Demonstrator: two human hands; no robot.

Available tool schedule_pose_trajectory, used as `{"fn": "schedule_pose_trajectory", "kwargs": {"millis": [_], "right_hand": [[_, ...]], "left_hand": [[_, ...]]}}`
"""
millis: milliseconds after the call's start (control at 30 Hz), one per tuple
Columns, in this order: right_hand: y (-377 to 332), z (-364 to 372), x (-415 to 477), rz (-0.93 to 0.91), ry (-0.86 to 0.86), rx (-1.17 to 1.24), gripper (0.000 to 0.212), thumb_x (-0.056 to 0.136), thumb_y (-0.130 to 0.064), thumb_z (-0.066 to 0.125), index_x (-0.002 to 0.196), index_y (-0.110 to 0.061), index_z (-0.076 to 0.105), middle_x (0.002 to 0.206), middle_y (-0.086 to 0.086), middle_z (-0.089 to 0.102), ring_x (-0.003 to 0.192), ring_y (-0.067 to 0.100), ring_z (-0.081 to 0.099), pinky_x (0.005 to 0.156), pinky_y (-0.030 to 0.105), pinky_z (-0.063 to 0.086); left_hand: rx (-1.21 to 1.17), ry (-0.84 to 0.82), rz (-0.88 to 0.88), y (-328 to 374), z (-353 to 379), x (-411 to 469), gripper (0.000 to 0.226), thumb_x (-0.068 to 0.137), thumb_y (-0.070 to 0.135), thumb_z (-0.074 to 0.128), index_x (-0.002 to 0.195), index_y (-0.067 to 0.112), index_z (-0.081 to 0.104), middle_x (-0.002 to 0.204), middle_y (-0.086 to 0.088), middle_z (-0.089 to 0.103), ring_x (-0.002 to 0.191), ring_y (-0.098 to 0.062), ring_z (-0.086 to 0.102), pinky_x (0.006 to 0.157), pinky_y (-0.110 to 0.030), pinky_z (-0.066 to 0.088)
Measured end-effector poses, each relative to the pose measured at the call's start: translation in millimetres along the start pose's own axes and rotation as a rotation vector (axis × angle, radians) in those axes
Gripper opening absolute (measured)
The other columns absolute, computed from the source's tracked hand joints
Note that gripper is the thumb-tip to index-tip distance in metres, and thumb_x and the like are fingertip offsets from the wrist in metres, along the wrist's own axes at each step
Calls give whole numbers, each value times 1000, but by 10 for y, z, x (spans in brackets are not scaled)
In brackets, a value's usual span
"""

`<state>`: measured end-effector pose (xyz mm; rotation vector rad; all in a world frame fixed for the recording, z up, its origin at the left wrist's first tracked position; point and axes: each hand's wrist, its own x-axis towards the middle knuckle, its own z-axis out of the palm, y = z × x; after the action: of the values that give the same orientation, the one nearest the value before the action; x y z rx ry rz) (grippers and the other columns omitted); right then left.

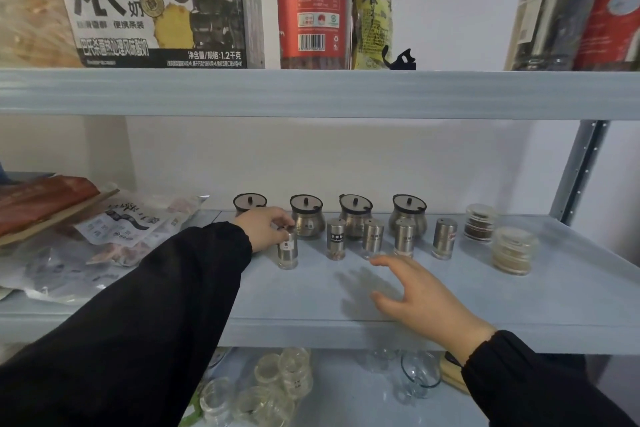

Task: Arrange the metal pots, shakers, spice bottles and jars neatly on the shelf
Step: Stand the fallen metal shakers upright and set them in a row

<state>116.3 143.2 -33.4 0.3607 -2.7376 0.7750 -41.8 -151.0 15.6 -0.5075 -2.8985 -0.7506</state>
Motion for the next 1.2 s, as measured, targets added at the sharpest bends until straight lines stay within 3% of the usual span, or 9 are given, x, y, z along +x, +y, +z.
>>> {"fn": "schedule_pose_trajectory", "kwargs": {"millis": [200, 333, 500, 633, 833, 933, 1100, 1200], "right_hand": [[0, -8, -59, 43, 28, -7, 54, 87, -46, 62, 138, -40, 44, 141, -19, 43, 122, -6, 41, 98, 12, 29], [-26, 4, -109, 68, 34, -10, 54, 88, -45, 62, 138, -39, 43, 139, -21, 41, 119, -8, 39, 97, 11, 28], [-57, 7, -128, 83, 39, -19, 54, 88, -47, 61, 138, -39, 43, 140, -20, 42, 121, -5, 41, 98, 13, 30], [-80, -2, -130, 87, 60, -28, 54, 88, -47, 61, 138, -39, 44, 139, -20, 42, 121, -5, 41, 97, 13, 30], [-139, 46, -82, 85, 76, -15, 53, 87, -46, 62, 136, -40, 45, 139, -19, 45, 122, -4, 43, 97, 11, 30], [-187, 69, -36, 81, 67, -20, 54, 87, -47, 61, 138, -39, 44, 140, -19, 44, 123, -3, 43, 99, 13, 31], [-295, 145, 118, 69, 61, -29, 56, 85, -50, 58, 138, -40, 43, 141, -16, 45, 125, -1, 42, 100, 17, 31], [-424, 270, 206, 25, 49, -26, 52, 88, -44, 61, 137, -41, 44, 140, -16, 46, 121, -5, 40, 97, 13, 29]], "left_hand": [[-41, 36, 77, 26, 103, 141, 19, 86, 29, 66, 101, 41, 65, 94, 27, 61, 95, -5, 58, 81, -22, 40], [-71, 38, 106, 36, 144, 205, 18, 88, 23, 64, 100, 37, 64, 104, 17, 63, 102, -9, 58, 88, -24, 42], [-30, 25, 146, 72, 159, 267, 18, 90, 22, 61, 104, 33, 63, 107, 11, 60, 97, -11, 54, 82, -22, 37], [-52, 24, 150, 42, 182, 286, 17, 88, 24, 62, 97, 38, 61, 109, 9, 64, 98, -12, 57, 83, -24, 40], [-75, -1, 146, -10, 156, 272, 19, 87, 32, 62, 105, 39, 65, 111, 13, 64, 104, -11, 59, 90, -29, 45], [-77, 59, 136, -45, -81, 279, 24, 82, 47, 62, 106, 47, 57, 111, 16, 61, 100, -12, 60, 89, -31, 46], [74, 9, 59, -372, -806, 213, 33, 86, 46, 60, 115, 31, 60, 110, 9, 65, 99, -16, 60, 84, -31, 43], [208, -36, -9, -631, -935, 65, 31, 90, 41, 57, 118, 27, 62, 116, 4, 64, 105, -19, 58, 90, -32, 45]]}}
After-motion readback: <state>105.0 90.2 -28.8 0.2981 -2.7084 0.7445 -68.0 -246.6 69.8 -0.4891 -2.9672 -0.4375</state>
